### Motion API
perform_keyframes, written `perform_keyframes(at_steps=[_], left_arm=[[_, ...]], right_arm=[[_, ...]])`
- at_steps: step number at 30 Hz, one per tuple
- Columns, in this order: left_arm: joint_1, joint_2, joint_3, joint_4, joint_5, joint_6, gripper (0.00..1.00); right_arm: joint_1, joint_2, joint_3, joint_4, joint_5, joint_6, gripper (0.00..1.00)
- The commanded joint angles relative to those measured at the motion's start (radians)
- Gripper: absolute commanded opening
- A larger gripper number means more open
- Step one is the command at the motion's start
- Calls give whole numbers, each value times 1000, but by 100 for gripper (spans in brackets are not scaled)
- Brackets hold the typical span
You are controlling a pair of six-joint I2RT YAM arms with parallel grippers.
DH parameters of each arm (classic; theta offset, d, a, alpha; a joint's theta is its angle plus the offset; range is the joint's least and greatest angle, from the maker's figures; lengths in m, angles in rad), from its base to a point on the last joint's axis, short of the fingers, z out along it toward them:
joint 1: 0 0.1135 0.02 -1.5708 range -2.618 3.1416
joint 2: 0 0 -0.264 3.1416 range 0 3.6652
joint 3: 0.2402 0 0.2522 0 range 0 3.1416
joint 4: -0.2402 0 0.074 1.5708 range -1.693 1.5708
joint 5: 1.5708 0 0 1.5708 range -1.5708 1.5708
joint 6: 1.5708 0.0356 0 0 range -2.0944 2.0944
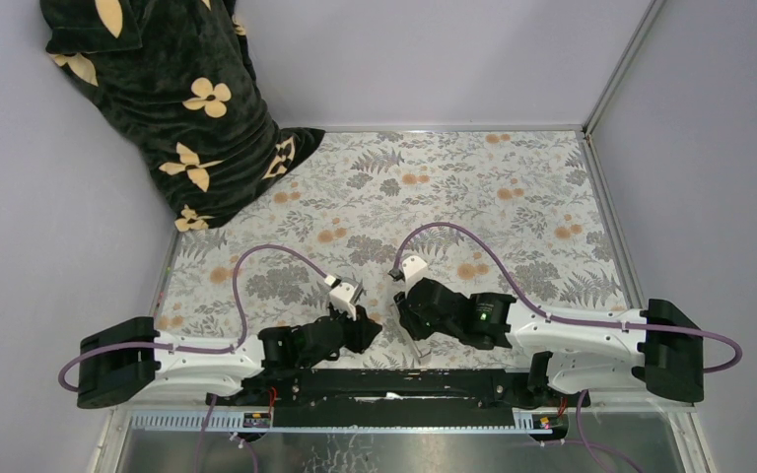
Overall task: Fold the paper box
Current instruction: Close the paper box at the center of the board.
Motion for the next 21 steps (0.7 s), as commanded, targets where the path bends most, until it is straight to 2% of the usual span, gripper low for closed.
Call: perform_keyframes(at_steps=[1, 10, 21], left_arm=[[-7, -33, 18, -22, -43, 12, 32], [6, -34, 98, -19, -85, 88, 36], [64, 9, 139, 45, 16, 88, 36]], right_arm=[[7, 58, -25, -127, -6, 2, 30], [8, 67, -37, -126, -16, -4, 30], [11, 92, -43, -123, -18, -6, 30]])
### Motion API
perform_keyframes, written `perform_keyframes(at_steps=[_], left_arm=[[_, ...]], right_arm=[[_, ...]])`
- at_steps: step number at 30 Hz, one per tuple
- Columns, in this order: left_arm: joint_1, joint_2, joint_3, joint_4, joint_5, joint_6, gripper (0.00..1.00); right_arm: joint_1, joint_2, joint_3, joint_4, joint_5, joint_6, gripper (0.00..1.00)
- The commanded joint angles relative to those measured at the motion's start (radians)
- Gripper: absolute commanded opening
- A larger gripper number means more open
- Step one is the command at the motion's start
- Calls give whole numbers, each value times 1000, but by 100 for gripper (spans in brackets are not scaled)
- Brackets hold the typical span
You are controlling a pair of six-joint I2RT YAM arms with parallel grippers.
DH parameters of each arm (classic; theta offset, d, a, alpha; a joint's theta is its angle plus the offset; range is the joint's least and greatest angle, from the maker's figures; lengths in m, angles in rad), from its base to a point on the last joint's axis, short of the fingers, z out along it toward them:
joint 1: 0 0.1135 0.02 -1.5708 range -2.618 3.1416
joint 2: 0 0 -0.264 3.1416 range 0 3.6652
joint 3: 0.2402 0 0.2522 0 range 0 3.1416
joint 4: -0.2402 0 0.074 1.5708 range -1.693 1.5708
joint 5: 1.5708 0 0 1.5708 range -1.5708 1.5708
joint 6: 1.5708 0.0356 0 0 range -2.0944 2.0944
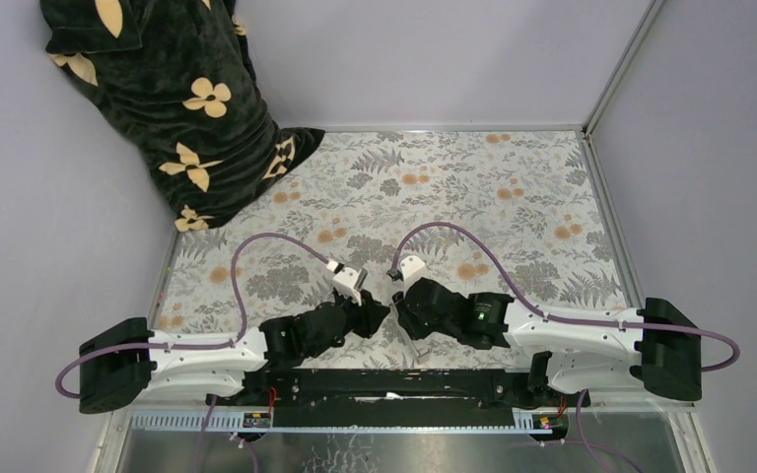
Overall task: Fold the paper box
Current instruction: Close the paper box at the center of the board.
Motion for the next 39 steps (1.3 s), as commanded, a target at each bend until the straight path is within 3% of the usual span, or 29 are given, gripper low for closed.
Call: perform_keyframes(at_steps=[1, 7, 19, 39], left_arm=[[7, 28, 28, 70, 41, 11, 36], [8, 52, 38, 83, 68, -1, 36], [6, -78, 20, -23, 38, -33, 35], [3, 143, -26, 141, 117, -80, 31]], right_arm=[[10, 71, -50, -127, -18, -7, 29], [11, 87, -56, -115, -21, -9, 29], [12, 112, -44, -121, -17, -13, 28], [12, 109, -48, -128, -11, -12, 27]])
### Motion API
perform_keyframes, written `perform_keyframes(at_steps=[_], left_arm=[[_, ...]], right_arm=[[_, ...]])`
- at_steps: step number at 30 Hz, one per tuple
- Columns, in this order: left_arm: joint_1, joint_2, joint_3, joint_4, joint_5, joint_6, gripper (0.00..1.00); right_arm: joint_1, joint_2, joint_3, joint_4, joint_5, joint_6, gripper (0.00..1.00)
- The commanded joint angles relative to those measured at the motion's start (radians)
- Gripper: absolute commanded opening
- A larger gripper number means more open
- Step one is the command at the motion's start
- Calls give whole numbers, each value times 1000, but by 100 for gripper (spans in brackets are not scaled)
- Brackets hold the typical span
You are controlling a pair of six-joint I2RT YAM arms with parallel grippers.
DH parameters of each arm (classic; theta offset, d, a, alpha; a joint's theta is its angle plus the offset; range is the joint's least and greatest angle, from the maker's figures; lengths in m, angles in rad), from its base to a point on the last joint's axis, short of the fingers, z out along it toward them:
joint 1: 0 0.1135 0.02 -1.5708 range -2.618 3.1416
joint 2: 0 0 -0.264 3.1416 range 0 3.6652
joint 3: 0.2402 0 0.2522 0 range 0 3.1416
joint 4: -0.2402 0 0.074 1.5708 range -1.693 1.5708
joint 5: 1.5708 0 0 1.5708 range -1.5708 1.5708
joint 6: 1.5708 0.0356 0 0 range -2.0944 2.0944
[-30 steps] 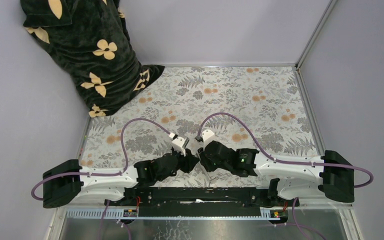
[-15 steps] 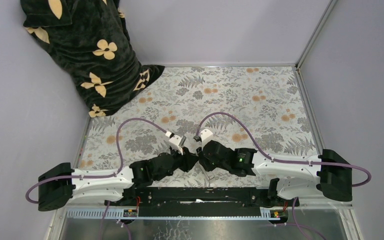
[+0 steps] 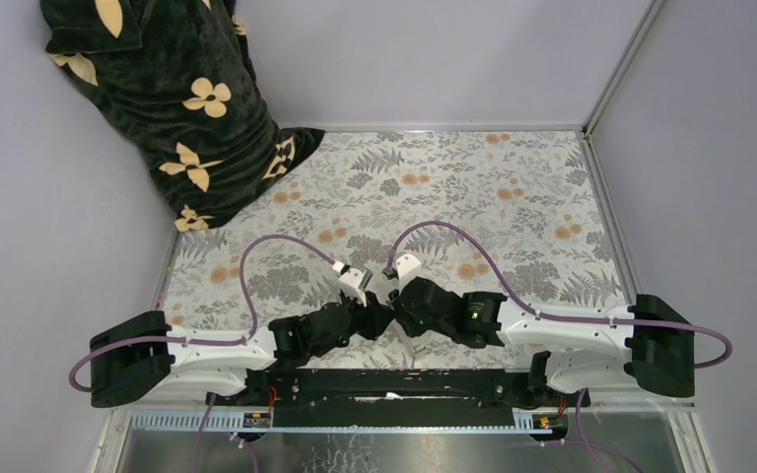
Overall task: Fold the paper box
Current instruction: Close the paper box at the center of the board.
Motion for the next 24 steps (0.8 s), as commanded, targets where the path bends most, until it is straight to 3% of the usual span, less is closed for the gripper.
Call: perform_keyframes(at_steps=[1, 12, 24], left_arm=[[-2, 62, -9, 36, 31, -18, 31], [-7, 132, 9, 32, 29, -10, 30], [-7, 153, 23, 17, 29, -2, 29]], right_arm=[[8, 57, -63, -166, -41, 5, 27], [9, 32, -36, -175, -47, 7, 34], [9, -98, 20, -250, 4, 47, 36]])
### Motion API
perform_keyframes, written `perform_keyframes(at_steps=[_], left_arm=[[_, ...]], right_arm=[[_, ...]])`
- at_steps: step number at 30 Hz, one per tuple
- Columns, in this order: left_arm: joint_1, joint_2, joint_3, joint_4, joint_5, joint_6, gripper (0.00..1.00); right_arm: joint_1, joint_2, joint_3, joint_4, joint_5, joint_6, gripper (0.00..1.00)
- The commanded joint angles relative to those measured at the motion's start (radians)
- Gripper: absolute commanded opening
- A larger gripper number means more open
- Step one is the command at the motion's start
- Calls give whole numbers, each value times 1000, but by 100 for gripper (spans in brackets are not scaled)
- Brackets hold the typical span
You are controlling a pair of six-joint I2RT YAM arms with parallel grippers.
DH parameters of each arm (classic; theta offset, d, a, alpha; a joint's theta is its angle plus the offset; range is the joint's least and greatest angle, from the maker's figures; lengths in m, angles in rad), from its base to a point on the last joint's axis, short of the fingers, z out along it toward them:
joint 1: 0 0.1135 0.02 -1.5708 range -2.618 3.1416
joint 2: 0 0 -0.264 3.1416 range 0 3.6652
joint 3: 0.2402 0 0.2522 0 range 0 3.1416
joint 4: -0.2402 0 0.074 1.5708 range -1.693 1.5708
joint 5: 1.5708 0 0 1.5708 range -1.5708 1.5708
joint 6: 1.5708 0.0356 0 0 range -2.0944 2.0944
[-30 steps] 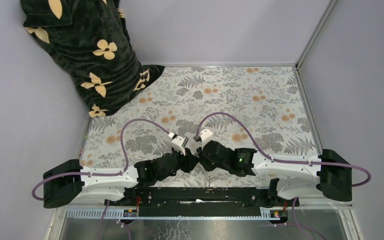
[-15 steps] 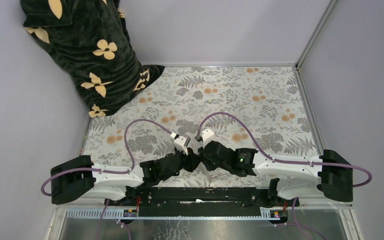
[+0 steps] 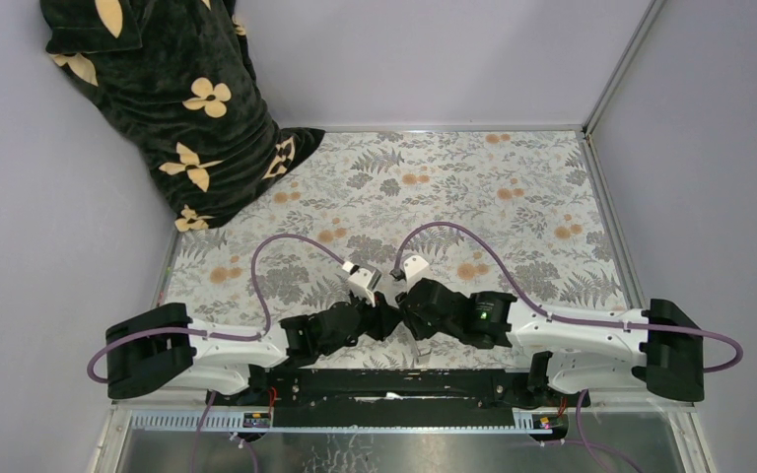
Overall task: Fold the paper box
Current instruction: Close the paper box at the center of the board.
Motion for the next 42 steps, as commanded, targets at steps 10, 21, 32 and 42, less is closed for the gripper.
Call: perform_keyframes(at_steps=[10, 21, 32, 42], left_arm=[[-9, 50, 15, -87, 25, 17, 29], [-13, -60, 0, -146, -1, 4, 29], [-19, -114, -2, -155, 6, -6, 28], [-21, -165, -11, -154, -22, -13, 26]], right_arm=[[9, -28, -10, -148, -21, 51, 31], [9, 84, -12, -137, -57, 46, 28], [9, 109, -32, -129, -76, 66, 27], [6, 109, -52, -133, -55, 86, 32]])
